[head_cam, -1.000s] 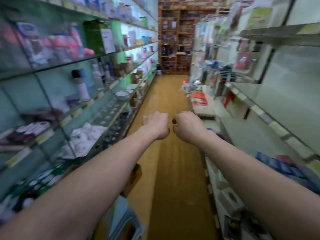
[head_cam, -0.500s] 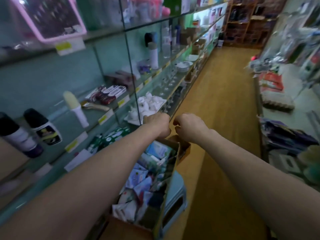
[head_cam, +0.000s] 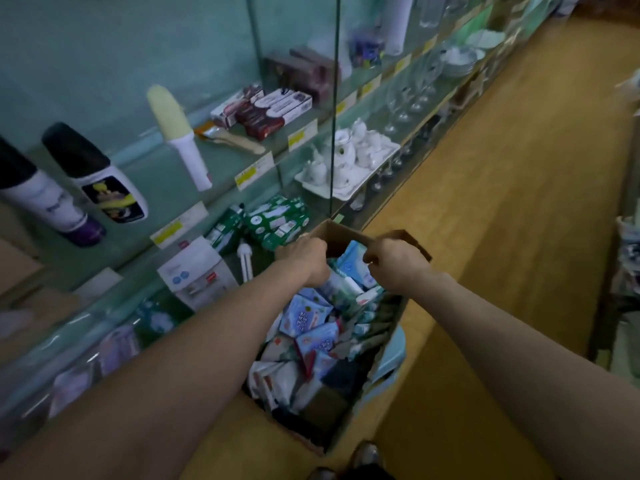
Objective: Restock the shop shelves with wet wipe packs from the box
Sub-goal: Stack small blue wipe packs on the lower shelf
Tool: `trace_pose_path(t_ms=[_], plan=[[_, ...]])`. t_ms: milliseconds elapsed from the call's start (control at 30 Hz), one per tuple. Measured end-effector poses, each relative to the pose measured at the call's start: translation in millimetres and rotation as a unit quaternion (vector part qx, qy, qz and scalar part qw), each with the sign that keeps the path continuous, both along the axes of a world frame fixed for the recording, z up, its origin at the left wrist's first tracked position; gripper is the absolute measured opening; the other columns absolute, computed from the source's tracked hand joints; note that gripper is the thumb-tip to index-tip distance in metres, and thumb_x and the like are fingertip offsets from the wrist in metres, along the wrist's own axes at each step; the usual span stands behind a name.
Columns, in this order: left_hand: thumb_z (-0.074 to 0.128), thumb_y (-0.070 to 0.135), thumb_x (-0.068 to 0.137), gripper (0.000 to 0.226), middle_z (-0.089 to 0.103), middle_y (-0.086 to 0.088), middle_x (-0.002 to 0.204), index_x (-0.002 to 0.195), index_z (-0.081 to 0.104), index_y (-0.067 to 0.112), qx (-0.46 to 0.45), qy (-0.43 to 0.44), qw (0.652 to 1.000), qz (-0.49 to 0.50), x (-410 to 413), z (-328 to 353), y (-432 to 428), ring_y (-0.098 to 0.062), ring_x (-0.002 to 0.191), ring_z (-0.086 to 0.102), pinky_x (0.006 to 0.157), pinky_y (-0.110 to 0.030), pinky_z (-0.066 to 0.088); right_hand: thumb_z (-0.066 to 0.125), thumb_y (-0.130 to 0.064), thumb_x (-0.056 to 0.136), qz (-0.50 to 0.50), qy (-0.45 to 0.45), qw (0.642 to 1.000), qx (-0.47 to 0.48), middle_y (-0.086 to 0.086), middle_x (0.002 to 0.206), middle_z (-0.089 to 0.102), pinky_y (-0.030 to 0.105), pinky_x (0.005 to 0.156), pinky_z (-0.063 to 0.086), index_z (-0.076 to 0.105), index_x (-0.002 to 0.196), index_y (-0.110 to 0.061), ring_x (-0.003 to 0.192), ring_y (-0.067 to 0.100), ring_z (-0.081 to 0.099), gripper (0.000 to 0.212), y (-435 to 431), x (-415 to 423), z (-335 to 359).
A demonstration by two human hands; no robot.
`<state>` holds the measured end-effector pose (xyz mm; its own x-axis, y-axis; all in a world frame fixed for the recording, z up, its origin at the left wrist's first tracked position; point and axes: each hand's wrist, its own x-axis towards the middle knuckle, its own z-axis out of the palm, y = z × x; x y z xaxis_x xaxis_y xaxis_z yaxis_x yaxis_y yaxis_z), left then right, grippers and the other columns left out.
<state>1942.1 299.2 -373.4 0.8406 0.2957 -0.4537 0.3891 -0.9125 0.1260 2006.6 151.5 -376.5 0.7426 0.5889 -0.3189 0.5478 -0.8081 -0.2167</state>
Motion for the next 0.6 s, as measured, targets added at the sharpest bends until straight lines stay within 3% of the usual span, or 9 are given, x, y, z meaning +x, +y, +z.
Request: trace_pose_path(t_ms=[100,200,400,600], plan=[[0.052,0.021,0.092,0.022,0.053,-0.009,0.125,0.113,0.058,0.018,-0.018,0.019,0.999,0.021,9,-22,3,-0.032,0.112,0.052,0.093,-0.046,0.041,0.044,-0.014,0.098,0.017,0.017,1.0,-0.016,0.006,0.125,0.06,0.028,0.077,0.046,0.058,0.128,-0.018,0.108,0.023,0.059,0.034,1,14,-23],[0.054,0.022,0.093,0.038,0.051,-0.008,0.133,0.131,0.053,0.02,-0.014,0.036,0.999,0.035,18,-47,4,-0.031,0.118,0.051,0.093,-0.042,0.044,0.044,-0.013,0.098,0.024,0.041,0.999,-0.027,0.006,0.126,0.06,0.028,0.074,0.048,0.058,0.128,-0.018,0.107,0.023,0.059,0.033,1,28,-51],[0.054,0.026,0.093,0.052,0.042,-0.013,0.138,0.143,0.04,0.02,-0.007,0.065,0.997,0.042,30,-102,1,-0.032,0.121,0.047,0.083,-0.036,0.042,0.047,-0.014,0.097,0.039,0.07,0.995,-0.067,0.009,0.124,0.059,0.035,0.087,0.048,0.061,0.125,-0.017,0.11,0.027,0.056,0.031,-3,45,-102],[0.055,0.023,0.094,0.055,0.031,-0.008,0.147,0.145,0.037,0.022,0.019,0.025,0.999,0.01,42,-142,-4,-0.029,0.134,0.028,0.104,-0.041,0.031,0.049,-0.01,0.094,0.021,0.038,0.998,-0.048,0.011,0.134,0.046,0.038,0.1,0.042,0.052,0.134,-0.014,0.123,0.029,0.04,0.04,-6,55,-136]])
